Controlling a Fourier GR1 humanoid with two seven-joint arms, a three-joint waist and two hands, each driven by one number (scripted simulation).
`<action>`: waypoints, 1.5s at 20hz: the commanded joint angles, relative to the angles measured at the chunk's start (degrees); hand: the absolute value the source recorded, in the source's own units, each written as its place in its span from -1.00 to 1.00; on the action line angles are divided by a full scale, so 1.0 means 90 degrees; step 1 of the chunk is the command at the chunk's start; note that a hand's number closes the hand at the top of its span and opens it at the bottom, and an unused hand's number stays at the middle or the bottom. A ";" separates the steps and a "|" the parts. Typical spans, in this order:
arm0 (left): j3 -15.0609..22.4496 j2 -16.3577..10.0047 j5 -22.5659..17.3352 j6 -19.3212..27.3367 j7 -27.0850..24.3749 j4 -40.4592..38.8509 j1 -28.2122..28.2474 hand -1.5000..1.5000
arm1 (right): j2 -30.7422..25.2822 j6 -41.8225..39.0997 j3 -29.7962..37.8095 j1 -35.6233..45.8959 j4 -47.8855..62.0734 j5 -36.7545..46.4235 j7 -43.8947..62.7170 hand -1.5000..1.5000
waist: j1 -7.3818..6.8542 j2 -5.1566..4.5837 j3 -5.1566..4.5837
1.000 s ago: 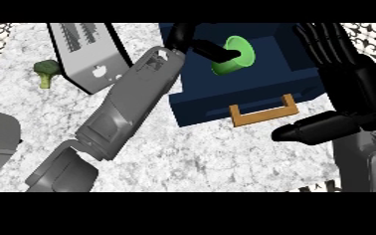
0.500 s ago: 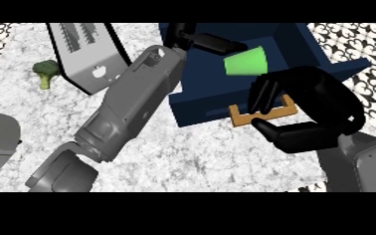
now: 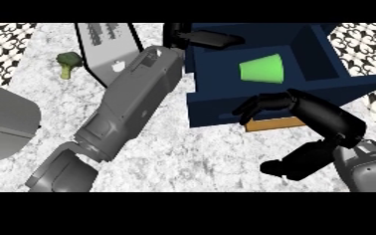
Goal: Pick up the cup, place it into the drawer and close the drawer
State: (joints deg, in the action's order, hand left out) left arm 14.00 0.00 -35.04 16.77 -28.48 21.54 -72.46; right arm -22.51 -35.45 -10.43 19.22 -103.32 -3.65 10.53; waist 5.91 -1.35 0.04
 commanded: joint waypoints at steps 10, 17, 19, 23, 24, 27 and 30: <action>-0.0228 -0.0180 -0.0302 -0.0493 -0.0234 0.0558 0.0633 -1.00 | 0.0310 0.1327 -0.1085 0.0206 0.3326 0.3250 -0.1726 -1.00 | -0.0922 0.0090 0.0005; -0.0089 -0.0451 -0.0211 -0.0746 -0.0408 0.1256 0.1684 -1.00 | 0.0612 0.2247 -0.0783 0.1244 0.6062 0.3824 -0.2864 1.00 | -0.1152 0.0090 0.0013; -0.0181 -0.0658 -0.0317 -0.0925 -0.0187 0.1400 0.1531 -1.00 | 0.0768 0.2476 -0.0569 0.1740 0.6603 0.3803 -0.3037 1.00 | -0.1321 0.0035 0.0021; -0.0168 -0.0913 -0.0355 -0.1220 -0.0192 0.1656 0.2106 -1.00 | 0.0480 0.2609 0.0071 0.2466 0.7349 0.3535 -0.3593 1.00 | -0.1412 0.0008 0.0022; -0.0132 -0.0890 -0.0347 -0.1217 -0.0134 0.1786 0.2055 -1.00 | 0.0581 0.2961 0.0179 0.2502 0.7537 0.3555 -0.3637 1.00 | -0.1472 0.0000 0.0029; -0.0123 -0.1021 -0.0369 -0.1325 -0.0016 0.1922 0.2207 -1.00 | 0.0444 0.2944 0.0573 0.3133 0.7989 0.3344 -0.3725 1.00 | -0.1589 -0.0046 0.0031; -0.0055 -0.1009 -0.0379 -0.1411 0.0048 0.2110 0.2375 -1.00 | 0.0120 0.3043 0.0911 0.3582 0.8319 0.3230 -0.3616 1.00 | -0.1724 -0.0073 0.0032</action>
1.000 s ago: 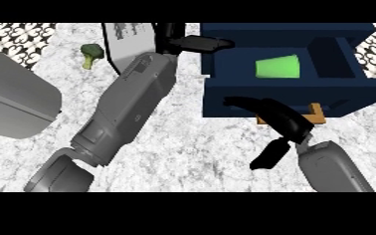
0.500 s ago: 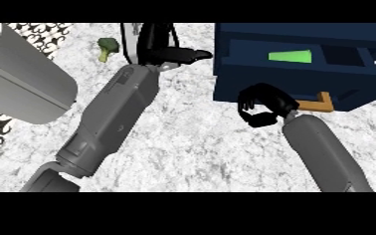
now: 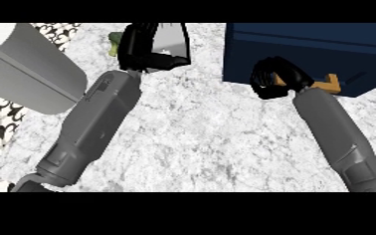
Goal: Pick up the cup, place it into the drawer and close the drawer
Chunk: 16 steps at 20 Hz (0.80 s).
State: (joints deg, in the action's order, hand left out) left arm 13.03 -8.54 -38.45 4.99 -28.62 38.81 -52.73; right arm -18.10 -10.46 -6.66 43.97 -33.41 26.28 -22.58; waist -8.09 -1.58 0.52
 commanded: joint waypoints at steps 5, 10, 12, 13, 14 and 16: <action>0.0037 -0.0303 -0.0028 -0.0275 0.0202 0.0337 0.0266 -1.00 | -0.0706 0.0108 0.0765 0.1033 0.0629 -0.0331 0.0171 1.00 | -0.0280 -0.0081 -0.0022; 0.0131 -0.0342 0.0029 -0.0410 0.0170 0.0439 0.0426 -1.00 | -0.0805 -0.0092 0.0871 0.1075 0.0532 -0.0517 0.0196 1.00 | -0.0398 -0.0131 -0.0023; 0.0069 -0.0446 -0.0044 -0.0509 0.0262 0.0474 0.0405 -1.00 | -0.0861 -0.0215 0.0910 0.1165 0.0418 -0.0584 0.0260 1.00 | -0.0418 -0.0112 -0.0031; 0.0081 -0.0367 -0.0066 -0.0557 0.0188 0.0479 0.0518 -1.00 | -0.0908 -0.0332 0.0908 0.1180 0.0387 -0.0609 0.0277 1.00 | -0.0455 -0.0140 -0.0038; 0.0128 -0.0366 -0.0029 -0.0566 0.0165 0.0522 0.0572 -1.00 | -0.0955 -0.0364 0.0955 0.1150 0.0350 -0.0664 0.0267 1.00 | -0.0468 -0.0113 -0.0035; 0.0137 -0.0414 -0.0018 -0.0618 0.0183 0.0565 0.0543 -1.00 | -0.0926 -0.0486 0.1003 0.1157 0.0300 -0.0775 0.0295 1.00 | -0.0526 -0.0136 -0.0033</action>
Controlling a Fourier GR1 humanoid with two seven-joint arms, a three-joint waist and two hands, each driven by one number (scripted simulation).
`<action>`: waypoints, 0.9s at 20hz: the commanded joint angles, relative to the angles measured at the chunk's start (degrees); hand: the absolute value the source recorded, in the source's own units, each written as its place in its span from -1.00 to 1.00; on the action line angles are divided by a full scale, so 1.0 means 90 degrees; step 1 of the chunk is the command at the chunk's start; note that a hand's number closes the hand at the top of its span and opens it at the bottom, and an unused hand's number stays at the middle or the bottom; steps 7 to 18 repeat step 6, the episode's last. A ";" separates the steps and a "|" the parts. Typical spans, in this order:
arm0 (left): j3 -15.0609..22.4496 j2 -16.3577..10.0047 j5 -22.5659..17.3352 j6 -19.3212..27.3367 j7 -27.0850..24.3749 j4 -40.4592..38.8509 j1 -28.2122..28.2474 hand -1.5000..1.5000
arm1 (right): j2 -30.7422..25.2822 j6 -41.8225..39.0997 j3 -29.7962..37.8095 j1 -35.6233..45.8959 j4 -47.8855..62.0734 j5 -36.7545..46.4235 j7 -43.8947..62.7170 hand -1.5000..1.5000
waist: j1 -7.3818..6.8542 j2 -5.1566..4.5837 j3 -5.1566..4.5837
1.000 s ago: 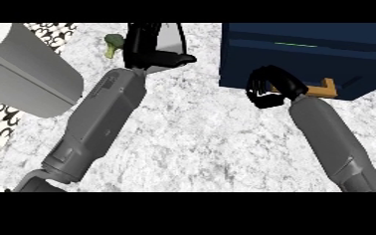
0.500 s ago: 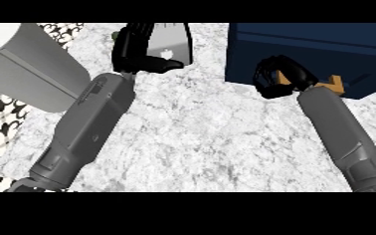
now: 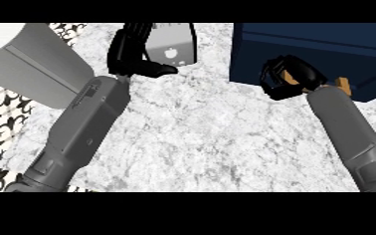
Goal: Pick up the cup, place it into the drawer and close the drawer
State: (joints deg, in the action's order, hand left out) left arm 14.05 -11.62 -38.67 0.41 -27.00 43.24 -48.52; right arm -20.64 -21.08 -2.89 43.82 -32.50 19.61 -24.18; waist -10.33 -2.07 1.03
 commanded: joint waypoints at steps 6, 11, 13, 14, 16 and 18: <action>0.0008 0.0012 -0.0056 -0.0143 0.0004 0.0141 0.0165 -1.00 | -0.0798 0.0457 0.0630 0.1072 0.0057 -0.0157 0.0519 1.00 | -0.0225 -0.0097 -0.0093; 0.0008 0.0012 -0.0056 -0.0143 0.0004 0.0141 0.0165 -1.00 | -0.0798 0.0457 0.0630 0.1072 0.0057 -0.0157 0.0519 1.00 | -0.0225 -0.0097 -0.0093; 0.0008 0.0012 -0.0056 -0.0143 0.0004 0.0141 0.0165 -1.00 | -0.0798 0.0457 0.0630 0.1072 0.0057 -0.0157 0.0519 1.00 | -0.0225 -0.0097 -0.0093; 0.0008 0.0012 -0.0056 -0.0143 0.0004 0.0141 0.0165 -1.00 | -0.0798 0.0457 0.0630 0.1072 0.0057 -0.0157 0.0519 1.00 | -0.0225 -0.0097 -0.0093; 0.0008 0.0012 -0.0056 -0.0143 0.0004 0.0141 0.0165 -1.00 | -0.0798 0.0457 0.0630 0.1072 0.0057 -0.0157 0.0519 1.00 | -0.0225 -0.0097 -0.0093; 0.0008 0.0012 -0.0056 -0.0143 0.0004 0.0141 0.0165 -1.00 | -0.0798 0.0457 0.0630 0.1072 0.0057 -0.0157 0.0519 1.00 | -0.0225 -0.0097 -0.0093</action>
